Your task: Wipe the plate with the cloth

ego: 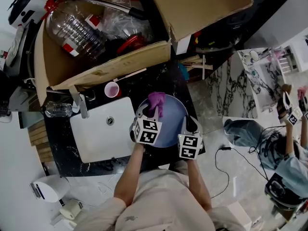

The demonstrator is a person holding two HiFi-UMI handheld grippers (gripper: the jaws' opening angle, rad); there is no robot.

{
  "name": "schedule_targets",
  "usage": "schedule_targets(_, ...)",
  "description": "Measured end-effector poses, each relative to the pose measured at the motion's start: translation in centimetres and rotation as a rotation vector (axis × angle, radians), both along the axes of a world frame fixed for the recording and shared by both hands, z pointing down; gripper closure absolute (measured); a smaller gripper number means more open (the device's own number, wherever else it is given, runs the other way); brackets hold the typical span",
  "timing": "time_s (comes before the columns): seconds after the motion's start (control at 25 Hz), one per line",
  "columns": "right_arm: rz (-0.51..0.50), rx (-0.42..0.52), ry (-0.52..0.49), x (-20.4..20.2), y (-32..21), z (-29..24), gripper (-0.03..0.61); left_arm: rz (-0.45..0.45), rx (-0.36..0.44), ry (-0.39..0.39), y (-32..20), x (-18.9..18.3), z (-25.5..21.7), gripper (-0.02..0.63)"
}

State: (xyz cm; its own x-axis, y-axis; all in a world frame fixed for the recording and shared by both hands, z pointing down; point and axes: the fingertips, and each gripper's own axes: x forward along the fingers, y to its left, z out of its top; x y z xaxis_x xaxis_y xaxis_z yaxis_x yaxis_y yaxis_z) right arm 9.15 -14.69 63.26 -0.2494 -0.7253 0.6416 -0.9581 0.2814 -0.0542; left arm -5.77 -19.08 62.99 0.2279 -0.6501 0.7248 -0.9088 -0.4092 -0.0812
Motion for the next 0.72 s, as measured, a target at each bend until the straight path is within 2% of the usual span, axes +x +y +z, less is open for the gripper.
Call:
schedule_targets(0.24,0.011,0.003,0.006,0.0,0.0,0.0,0.546,-0.004,-0.009,-0.038,0.7,-1.2,-0.2,0.554)
schedule_targets(0.72,0.026,0.004,0.022,0.2,0.1,0.3,0.546,-0.029,-0.032,-0.041,1.9,-2.8,-0.4,0.554)
